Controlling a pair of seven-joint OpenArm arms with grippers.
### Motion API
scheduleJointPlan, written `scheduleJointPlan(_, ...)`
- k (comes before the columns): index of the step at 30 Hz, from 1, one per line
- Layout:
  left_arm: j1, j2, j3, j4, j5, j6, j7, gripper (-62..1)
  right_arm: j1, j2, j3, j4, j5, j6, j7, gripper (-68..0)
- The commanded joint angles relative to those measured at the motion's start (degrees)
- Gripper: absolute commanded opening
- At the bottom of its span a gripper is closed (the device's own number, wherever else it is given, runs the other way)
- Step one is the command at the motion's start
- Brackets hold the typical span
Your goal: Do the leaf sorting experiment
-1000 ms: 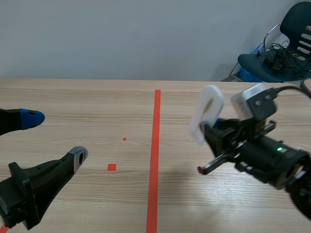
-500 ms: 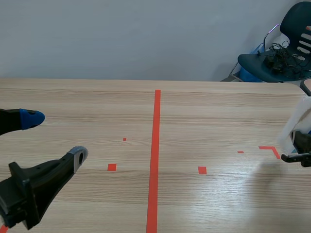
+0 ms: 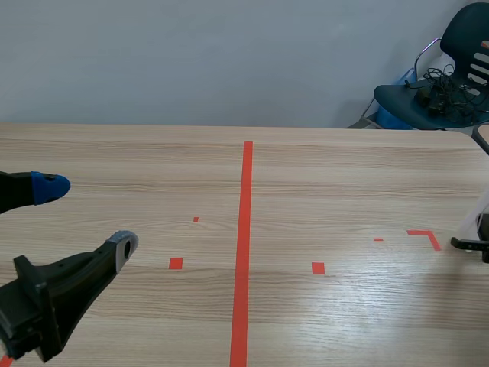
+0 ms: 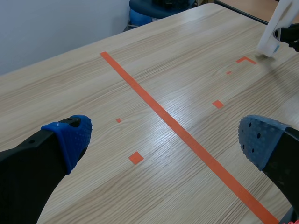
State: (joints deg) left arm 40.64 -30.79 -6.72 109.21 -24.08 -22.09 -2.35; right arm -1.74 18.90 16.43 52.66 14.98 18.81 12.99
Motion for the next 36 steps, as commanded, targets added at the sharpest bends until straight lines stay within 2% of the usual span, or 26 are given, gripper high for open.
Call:
scheduleJointPlan(1,0.13,0.28,-0.26,0.24,-0.35,-0.09,-0.72,1.4,-0.20,1.29,0.24,1.49,0.44,-0.09,0.52,-61.4)
scheduleJointPlan(4,0.13,0.28,-0.26,0.24,-0.35,-0.09,-0.74,1.4,-0.59,1.51,0.24,1.49,0.46,-0.20,0.46,-57.4)
scheduleJointPlan(9,0.13,0.28,-0.26,0.24,-0.35,-0.09,-0.74,1.4,-1.44,2.58,0.24,1.49,0.48,-0.15,1.86,-55.3)
scheduleJointPlan(11,0.13,0.28,-0.26,0.24,-0.35,-0.09,-0.74,1.4,-1.46,3.13,0.48,1.51,0.48,0.13,2.19,-46.0)
scheduleJointPlan(13,0.13,0.28,-0.26,0.24,-0.35,-0.09,-0.74,1.4,-1.46,3.82,0.98,1.90,0.76,1.60,2.45,-34.9)
scheduleJointPlan(17,0.13,0.28,-0.26,0.24,-0.35,-0.09,-0.74,1.4,-2.19,4.85,3.76,5.55,4.33,6.84,0.07,-26.2)
scheduleJointPlan(20,0.13,0.28,-0.26,0.24,-0.35,-0.09,-0.72,1.4,-4.66,4.94,6.64,11.96,7.87,8.15,-3.54,-21.8)
scheduleJointPlan(22,0.13,0.28,-0.26,0.24,-0.35,-0.09,-0.72,1.4,-7.28,4.94,8.41,17.29,10.10,8.70,-5.51,-21.4)
scheduleJointPlan(29,0.13,0.28,-0.26,0.24,-0.35,-0.09,-0.72,1.4,-17.97,4.94,12.72,39.67,16.85,9.66,-13.25,-17.7)
scheduleJointPlan(31,0.13,0.28,-0.26,0.24,-0.35,-0.09,-0.72,1.4,-20.79,4.92,12.83,45.90,17.31,9.77,-14.82,-12.7)
scheduleJointPlan(34,0.13,0.28,-0.26,0.24,-0.35,-0.09,-0.72,1.4,-24.11,4.92,12.83,53.79,19.63,10.38,-15.93,-0.1)
scheduleJointPlan(36,0.13,0.28,-0.26,0.24,-0.35,-0.09,-0.72,1.4,-25.94,4.92,12.83,57.70,20.68,10.69,-16.13,0.4)
